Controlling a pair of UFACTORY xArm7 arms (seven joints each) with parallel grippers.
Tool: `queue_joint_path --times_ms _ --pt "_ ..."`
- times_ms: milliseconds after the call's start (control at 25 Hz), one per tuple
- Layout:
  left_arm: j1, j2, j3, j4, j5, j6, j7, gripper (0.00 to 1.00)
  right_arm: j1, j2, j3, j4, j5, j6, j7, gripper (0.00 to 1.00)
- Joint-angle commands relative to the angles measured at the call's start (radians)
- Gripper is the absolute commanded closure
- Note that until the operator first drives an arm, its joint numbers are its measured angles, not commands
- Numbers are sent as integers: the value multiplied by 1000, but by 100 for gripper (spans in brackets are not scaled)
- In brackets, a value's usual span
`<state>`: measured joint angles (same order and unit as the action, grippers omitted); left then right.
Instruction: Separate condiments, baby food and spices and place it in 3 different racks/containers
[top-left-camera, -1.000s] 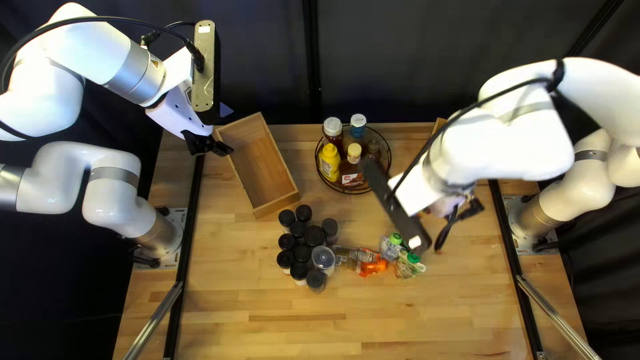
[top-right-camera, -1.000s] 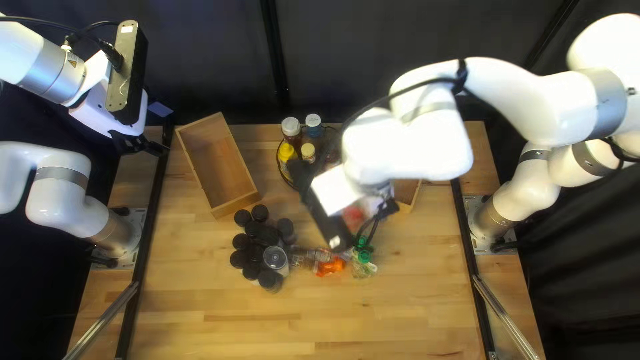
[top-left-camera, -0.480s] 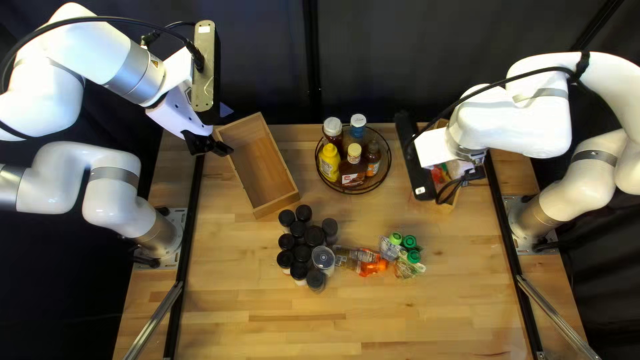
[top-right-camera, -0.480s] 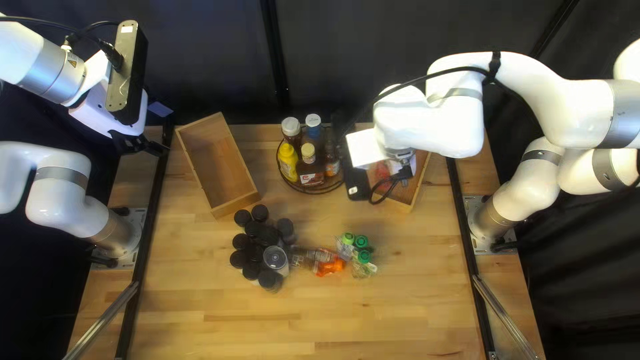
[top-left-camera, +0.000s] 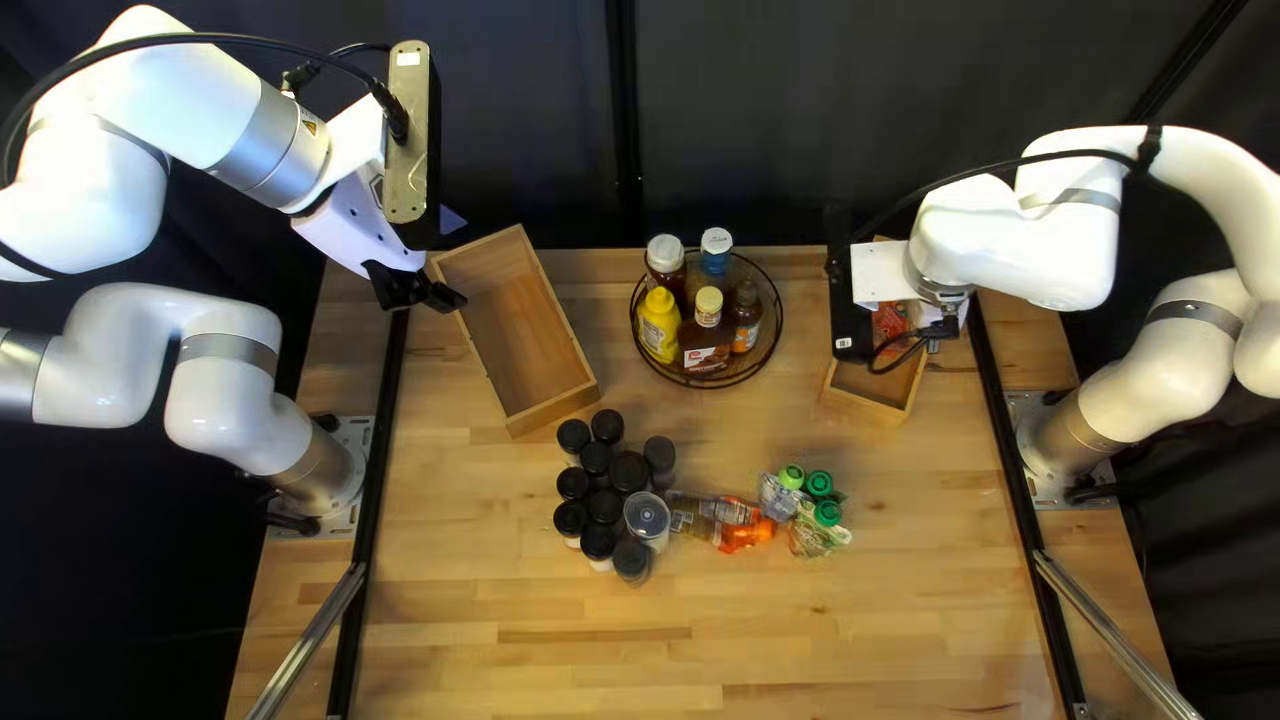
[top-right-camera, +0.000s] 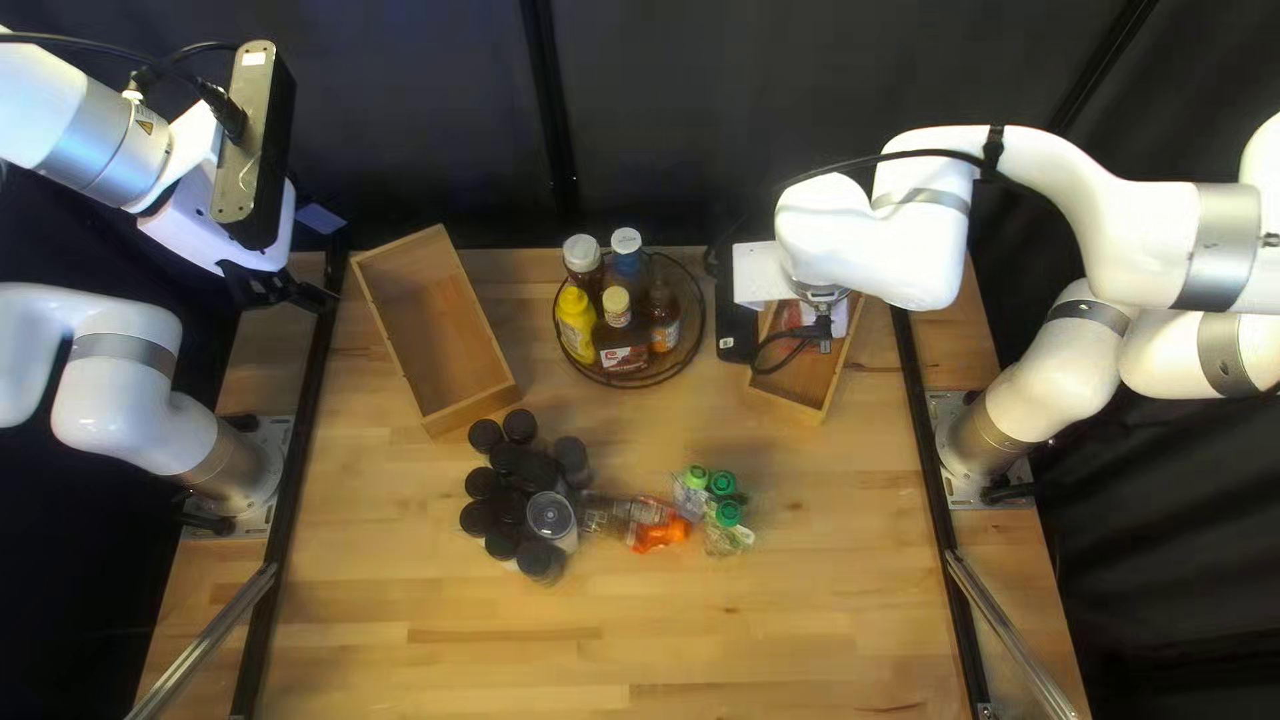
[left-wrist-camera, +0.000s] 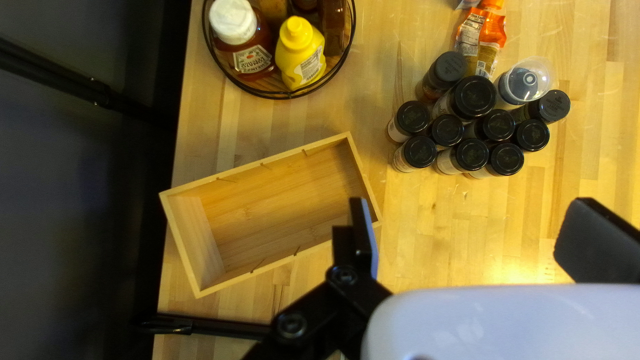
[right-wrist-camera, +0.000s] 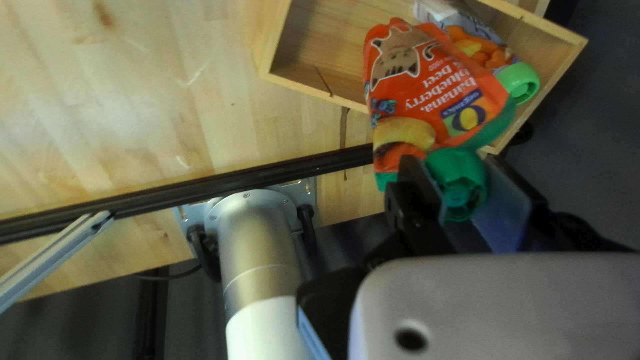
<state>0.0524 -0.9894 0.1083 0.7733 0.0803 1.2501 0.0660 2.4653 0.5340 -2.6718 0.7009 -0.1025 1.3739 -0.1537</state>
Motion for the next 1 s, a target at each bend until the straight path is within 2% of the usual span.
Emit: queue_joint_path --times_ms 40,400,800,840,880,920,960,1000 --pt "0 0 0 0 0 0 0 0 -12 -32 11 -26 -9 -42 26 100" --pt "0 0 0 0 0 0 0 0 -19 -100 21 -75 -14 -153 38 100" --pt "0 0 0 0 0 0 0 0 -35 -195 27 -74 -37 -249 39 98" --pt "0 0 0 0 0 0 0 0 -36 -202 27 -71 -39 -252 38 93" --pt "0 0 0 0 0 0 0 0 -37 -206 26 -69 -39 -254 35 69" --pt "0 0 0 0 0 0 0 0 -36 -205 26 -69 -39 -253 33 26" --pt "0 0 0 0 0 0 0 0 -33 -201 26 -67 -35 -248 30 18" --pt "0 0 0 0 0 0 0 0 -27 -190 25 -62 -26 -237 23 0"
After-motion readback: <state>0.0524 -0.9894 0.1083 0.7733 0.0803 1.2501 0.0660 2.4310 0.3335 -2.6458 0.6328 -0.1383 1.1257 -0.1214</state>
